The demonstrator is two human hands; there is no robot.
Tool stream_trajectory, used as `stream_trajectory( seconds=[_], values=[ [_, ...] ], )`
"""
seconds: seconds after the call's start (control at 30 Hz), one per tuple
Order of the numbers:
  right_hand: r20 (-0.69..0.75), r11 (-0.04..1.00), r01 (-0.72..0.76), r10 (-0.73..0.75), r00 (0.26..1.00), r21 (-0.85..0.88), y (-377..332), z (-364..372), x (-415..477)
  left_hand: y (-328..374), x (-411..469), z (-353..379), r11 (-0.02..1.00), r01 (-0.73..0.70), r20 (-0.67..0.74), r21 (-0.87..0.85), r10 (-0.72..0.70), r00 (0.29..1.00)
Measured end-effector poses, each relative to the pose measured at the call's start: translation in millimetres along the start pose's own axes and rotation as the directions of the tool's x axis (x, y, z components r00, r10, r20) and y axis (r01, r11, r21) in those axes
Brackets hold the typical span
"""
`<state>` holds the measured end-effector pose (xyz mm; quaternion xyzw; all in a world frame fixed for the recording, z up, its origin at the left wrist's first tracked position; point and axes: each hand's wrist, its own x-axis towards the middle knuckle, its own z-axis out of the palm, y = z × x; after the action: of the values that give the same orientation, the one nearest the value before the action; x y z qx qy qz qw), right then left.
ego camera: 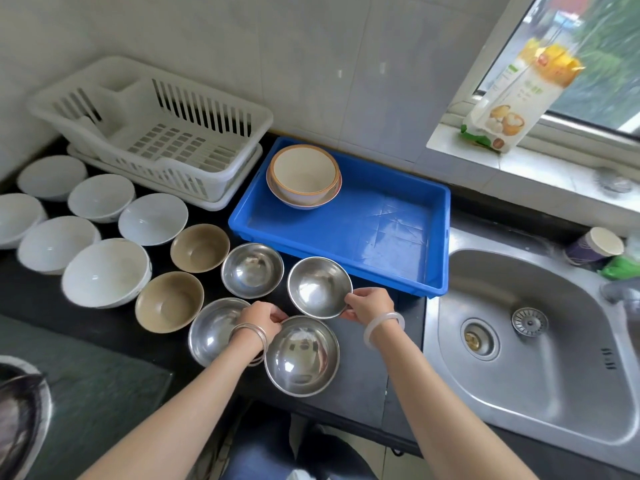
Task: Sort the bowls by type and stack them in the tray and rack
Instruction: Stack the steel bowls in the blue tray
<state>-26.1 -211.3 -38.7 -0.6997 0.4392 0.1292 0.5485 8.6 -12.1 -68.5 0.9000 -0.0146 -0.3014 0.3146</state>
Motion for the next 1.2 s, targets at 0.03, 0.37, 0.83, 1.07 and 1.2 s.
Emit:
stream_trajectory(
  seconds=[0.03, 0.37, 0.83, 1.07, 1.2],
  values=[
    [-0.002, 1.000, 0.013, -0.013, 1.000, -0.003, 0, -3, -2, 1, 1, 0, 1.000, 0.002, 0.000, -0.013, -0.002, 1.000],
    [-0.111, 0.988, 0.112, -0.123, 0.986, -0.104, 22, -23, -20, 18, 19, 7, 0.979, 0.012, -0.080, -0.203, -0.029, 0.996],
    [-0.138, 0.985, 0.106, -0.126, 0.983, -0.138, 43, -7, -11, 12, 19, 16, 0.717, 0.223, 0.130, -0.660, -0.183, 0.974],
    [-0.154, 0.992, 0.089, -0.103, 0.983, -0.092, 54, -6, -1, 11, 23, 17, 0.703, 0.245, 0.162, -0.667, -0.184, 0.970],
    [0.004, 0.999, -0.003, 0.003, 1.000, 0.047, 56, 0, 3, 11, 23, 16, 0.680, 0.268, 0.178, -0.683, -0.200, 0.963]
  ],
)
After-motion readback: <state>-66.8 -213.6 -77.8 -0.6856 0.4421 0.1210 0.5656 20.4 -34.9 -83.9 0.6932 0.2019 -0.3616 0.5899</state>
